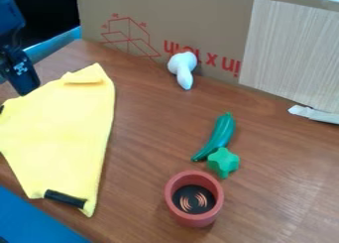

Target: Unfold the cloth from bottom left to top right

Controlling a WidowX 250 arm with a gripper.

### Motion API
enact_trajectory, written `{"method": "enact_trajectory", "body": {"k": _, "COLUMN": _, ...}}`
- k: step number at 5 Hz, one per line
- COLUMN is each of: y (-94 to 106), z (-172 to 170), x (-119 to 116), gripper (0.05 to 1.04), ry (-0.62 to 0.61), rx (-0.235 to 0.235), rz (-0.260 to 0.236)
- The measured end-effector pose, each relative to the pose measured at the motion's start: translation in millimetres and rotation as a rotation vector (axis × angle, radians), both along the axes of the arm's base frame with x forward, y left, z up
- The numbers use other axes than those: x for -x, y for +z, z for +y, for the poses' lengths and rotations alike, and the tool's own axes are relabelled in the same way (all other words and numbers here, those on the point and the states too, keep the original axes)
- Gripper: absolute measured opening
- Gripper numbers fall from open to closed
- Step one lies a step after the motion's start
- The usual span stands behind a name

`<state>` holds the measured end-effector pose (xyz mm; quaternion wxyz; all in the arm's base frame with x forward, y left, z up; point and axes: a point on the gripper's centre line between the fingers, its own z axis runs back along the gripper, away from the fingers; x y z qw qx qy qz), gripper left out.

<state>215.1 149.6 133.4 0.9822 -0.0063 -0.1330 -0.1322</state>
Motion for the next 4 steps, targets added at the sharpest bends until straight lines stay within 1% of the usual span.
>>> {"method": "enact_trajectory", "body": {"k": 1, "y": -5.6, "z": -0.2, "x": 0.5, "gripper": 1.0, "ry": 0.005, "rx": 0.017, "rz": 0.016}}
{"method": "enact_trajectory", "body": {"k": 2, "y": -13.8, "z": 28.0, "x": 3.9, "gripper": 1.0, "ry": 0.119, "rx": 0.06, "rz": 0.034}}
{"method": "enact_trajectory", "body": {"k": 3, "y": -13.4, "z": 47.5, "x": 3.1, "gripper": 1.0, "ry": 0.192, "rx": 0.059, "rz": 0.023}}
{"method": "enact_trajectory", "body": {"k": 4, "y": -16.7, "z": 69.1, "x": 4.4, "gripper": 1.0, "ry": 0.313, "rx": -0.038, "rz": -0.01}}
